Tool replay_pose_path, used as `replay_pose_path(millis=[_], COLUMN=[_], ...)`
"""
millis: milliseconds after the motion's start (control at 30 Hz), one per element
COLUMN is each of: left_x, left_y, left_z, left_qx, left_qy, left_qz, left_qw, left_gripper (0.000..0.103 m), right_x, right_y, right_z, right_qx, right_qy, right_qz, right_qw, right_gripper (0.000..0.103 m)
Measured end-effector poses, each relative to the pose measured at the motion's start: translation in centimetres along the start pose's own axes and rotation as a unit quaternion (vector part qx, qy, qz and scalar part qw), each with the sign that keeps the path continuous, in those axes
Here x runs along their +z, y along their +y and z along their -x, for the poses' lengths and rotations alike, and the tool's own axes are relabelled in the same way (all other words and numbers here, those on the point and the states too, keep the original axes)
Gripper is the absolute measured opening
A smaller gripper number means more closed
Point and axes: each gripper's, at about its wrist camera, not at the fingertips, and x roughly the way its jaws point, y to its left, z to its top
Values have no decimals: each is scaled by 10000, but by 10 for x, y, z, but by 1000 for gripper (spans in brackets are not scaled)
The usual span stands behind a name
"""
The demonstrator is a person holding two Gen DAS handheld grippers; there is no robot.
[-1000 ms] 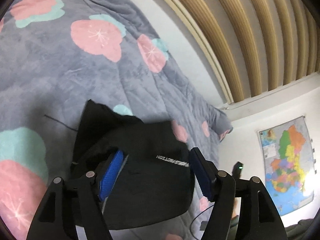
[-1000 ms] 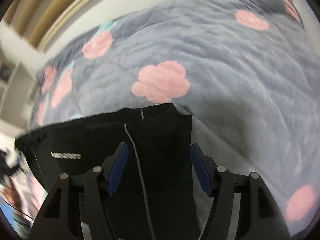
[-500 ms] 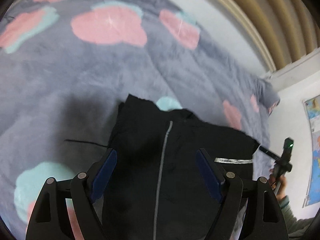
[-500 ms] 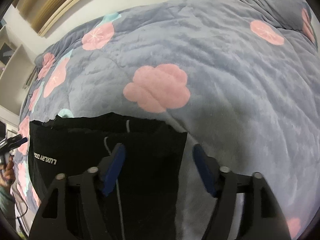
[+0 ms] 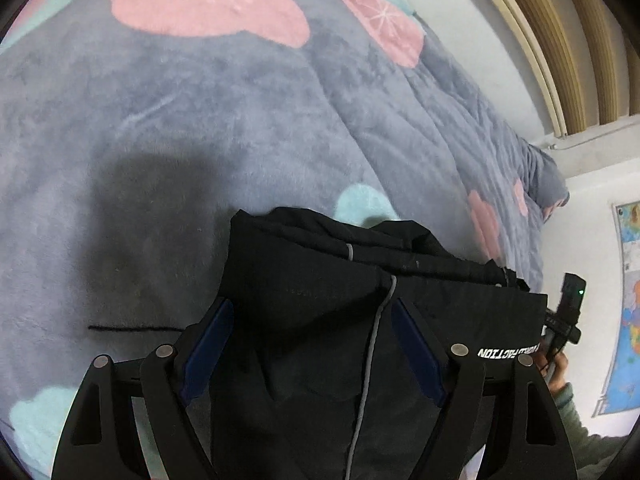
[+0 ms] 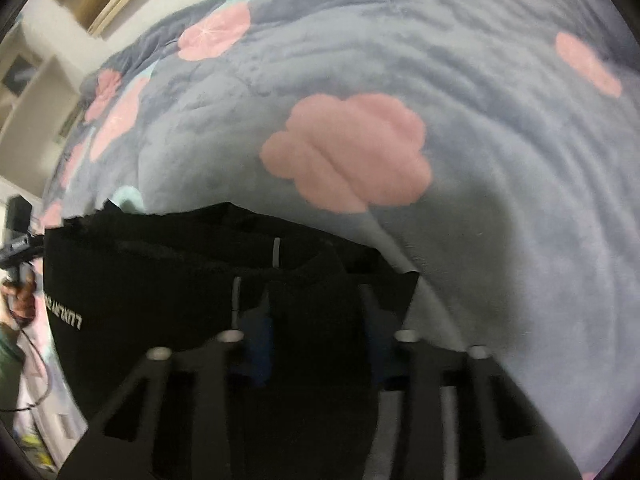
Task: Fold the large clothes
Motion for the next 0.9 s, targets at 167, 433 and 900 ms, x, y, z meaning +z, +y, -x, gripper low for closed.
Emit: replay_pose_path(millis=[167,433,900], left_x=[-17,-32,32], left_y=[-14,-41,-19], left_z=[14,64,17], left_qx=[412,349,1394], left_qy=[-244,-850,-969], left_qz=[-396,-606,245], left_qw=[9981,9939,9852], left_gripper=[14,9,9], right_x=[-9,-4,58], right_y=[17,28,6], right_z=[33,92,-12], right_qx=[-319,-544,-1198], right_qy=[-435,-1107,-374], right_qz=[191,80,-390], right_qw=[9984,9923,9913], right_gripper=[25,24,23])
